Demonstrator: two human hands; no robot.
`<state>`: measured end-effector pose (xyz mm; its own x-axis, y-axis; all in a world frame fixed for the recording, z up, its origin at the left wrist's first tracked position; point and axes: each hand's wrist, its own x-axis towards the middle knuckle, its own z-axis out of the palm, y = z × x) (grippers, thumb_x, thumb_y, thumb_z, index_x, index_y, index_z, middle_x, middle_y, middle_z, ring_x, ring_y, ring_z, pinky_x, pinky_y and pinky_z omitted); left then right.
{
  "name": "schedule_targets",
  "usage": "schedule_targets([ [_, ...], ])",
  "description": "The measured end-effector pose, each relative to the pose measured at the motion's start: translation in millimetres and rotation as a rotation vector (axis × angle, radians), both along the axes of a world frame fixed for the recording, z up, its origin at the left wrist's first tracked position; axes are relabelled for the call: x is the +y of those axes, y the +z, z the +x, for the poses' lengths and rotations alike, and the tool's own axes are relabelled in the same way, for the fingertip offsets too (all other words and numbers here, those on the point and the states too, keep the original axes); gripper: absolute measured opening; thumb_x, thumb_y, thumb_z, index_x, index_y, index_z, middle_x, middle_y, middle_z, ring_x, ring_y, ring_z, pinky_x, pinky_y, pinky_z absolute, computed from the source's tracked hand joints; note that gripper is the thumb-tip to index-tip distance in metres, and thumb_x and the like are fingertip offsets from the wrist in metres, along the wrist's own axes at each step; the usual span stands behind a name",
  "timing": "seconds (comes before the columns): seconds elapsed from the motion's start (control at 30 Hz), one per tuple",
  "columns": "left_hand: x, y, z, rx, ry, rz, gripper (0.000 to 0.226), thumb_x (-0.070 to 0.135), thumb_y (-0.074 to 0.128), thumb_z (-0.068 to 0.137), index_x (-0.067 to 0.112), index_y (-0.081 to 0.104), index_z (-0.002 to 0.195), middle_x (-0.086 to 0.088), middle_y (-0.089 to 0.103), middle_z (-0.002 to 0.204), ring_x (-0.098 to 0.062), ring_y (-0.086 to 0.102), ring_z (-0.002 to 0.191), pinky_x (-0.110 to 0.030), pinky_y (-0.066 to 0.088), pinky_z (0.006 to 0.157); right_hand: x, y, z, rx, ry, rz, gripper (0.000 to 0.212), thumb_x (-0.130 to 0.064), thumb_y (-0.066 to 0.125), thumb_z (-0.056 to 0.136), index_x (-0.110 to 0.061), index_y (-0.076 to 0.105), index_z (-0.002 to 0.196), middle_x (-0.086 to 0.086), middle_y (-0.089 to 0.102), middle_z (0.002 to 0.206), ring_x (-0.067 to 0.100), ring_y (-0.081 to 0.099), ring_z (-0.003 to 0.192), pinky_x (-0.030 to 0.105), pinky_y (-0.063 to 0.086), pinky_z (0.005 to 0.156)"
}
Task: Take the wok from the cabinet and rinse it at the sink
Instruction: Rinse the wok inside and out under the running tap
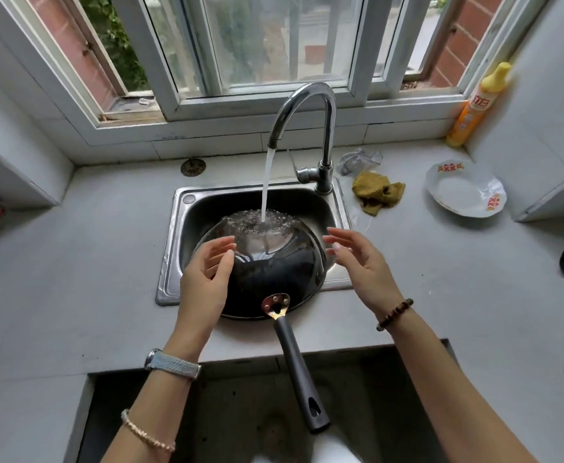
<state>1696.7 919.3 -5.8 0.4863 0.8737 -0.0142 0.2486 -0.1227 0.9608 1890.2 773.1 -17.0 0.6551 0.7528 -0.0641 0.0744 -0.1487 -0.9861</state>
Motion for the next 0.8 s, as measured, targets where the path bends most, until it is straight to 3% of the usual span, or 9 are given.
schedule_targets([
  [0.13, 16.2, 6.1, 25.1, 0.089, 0.050, 0.174, 0.024, 0.021, 0.055, 0.096, 0.024, 0.062, 0.118, 0.010, 0.064, 0.115, 0.000, 0.059, 0.105, -0.017, 0.047, 0.092, 41.8, 3.4, 44.1, -0.024, 0.056, 0.005, 0.026, -0.011, 0.052, 0.096, -0.019, 0.058, 0.120, 0.002, 0.064, 0.116, 0.010, 0.061, 0.104, 0.012, 0.050, 0.082],
  [0.23, 29.3, 9.6, 43.2, 0.152, 0.100, 0.317, 0.024, 0.016, 0.058, 0.094, 0.021, 0.062, 0.117, 0.006, 0.063, 0.114, 0.000, 0.059, 0.103, -0.005, 0.043, 0.088, 78.2, -1.8, 75.9, -0.113, 0.084, -0.029, 0.028, -0.014, 0.053, 0.096, -0.016, 0.058, 0.123, -0.002, 0.063, 0.117, 0.010, 0.060, 0.103, 0.015, 0.047, 0.085],
  [0.4, 45.9, 15.0, 70.0, 0.267, 0.174, 0.440, 0.027, 0.014, 0.058, 0.093, 0.021, 0.062, 0.118, 0.008, 0.059, 0.112, -0.002, 0.055, 0.101, -0.001, 0.037, 0.087, 143.8, -22.0, 127.0, -0.315, 0.144, -0.125, 0.032, -0.016, 0.053, 0.094, -0.014, 0.056, 0.127, 0.002, 0.059, 0.124, 0.013, 0.056, 0.114, 0.027, 0.046, 0.098],
  [0.47, 51.0, 15.4, 77.1, 0.291, 0.199, 0.461, 0.027, 0.013, 0.059, 0.092, 0.020, 0.062, 0.118, 0.010, 0.057, 0.110, -0.002, 0.054, 0.102, 0.000, 0.035, 0.086, 170.0, -29.8, 142.3, -0.402, 0.160, -0.176, 0.036, -0.013, 0.053, 0.094, -0.011, 0.054, 0.130, 0.005, 0.056, 0.129, 0.016, 0.054, 0.118, 0.022, 0.039, 0.100],
  [0.53, 56.0, 13.9, 82.2, 0.300, 0.219, 0.474, 0.027, 0.012, 0.059, 0.092, 0.020, 0.063, 0.117, 0.011, 0.058, 0.109, -0.006, 0.056, 0.104, -0.002, 0.034, 0.089, 195.4, -40.1, 154.7, -0.491, 0.191, -0.213, 0.042, -0.010, 0.053, 0.093, -0.007, 0.050, 0.134, 0.007, 0.052, 0.137, 0.020, 0.048, 0.126, 0.021, 0.032, 0.104],
  [0.67, 64.2, 8.9, 90.6, 0.326, 0.245, 0.459, 0.027, 0.013, 0.059, 0.091, 0.020, 0.063, 0.117, 0.009, 0.060, 0.110, -0.009, 0.057, 0.106, -0.016, 0.038, 0.093, 236.0, -65.1, 173.2, -0.626, 0.299, -0.343, 0.056, -0.014, 0.052, 0.093, -0.006, 0.036, 0.145, 0.009, 0.034, 0.153, 0.022, 0.025, 0.144, 0.032, 0.019, 0.119],
  [0.8, 71.5, 3.6, 97.4, 0.364, 0.247, 0.462, 0.027, 0.011, 0.060, 0.091, 0.019, 0.063, 0.117, 0.008, 0.060, 0.111, -0.012, 0.057, 0.108, -0.023, 0.040, 0.095, 258.2, -79.3, 180.3, -0.765, 0.413, -0.502, 0.062, -0.022, 0.050, 0.095, -0.010, 0.025, 0.150, 0.002, 0.020, 0.160, 0.020, 0.008, 0.148, 0.041, 0.020, 0.119],
])
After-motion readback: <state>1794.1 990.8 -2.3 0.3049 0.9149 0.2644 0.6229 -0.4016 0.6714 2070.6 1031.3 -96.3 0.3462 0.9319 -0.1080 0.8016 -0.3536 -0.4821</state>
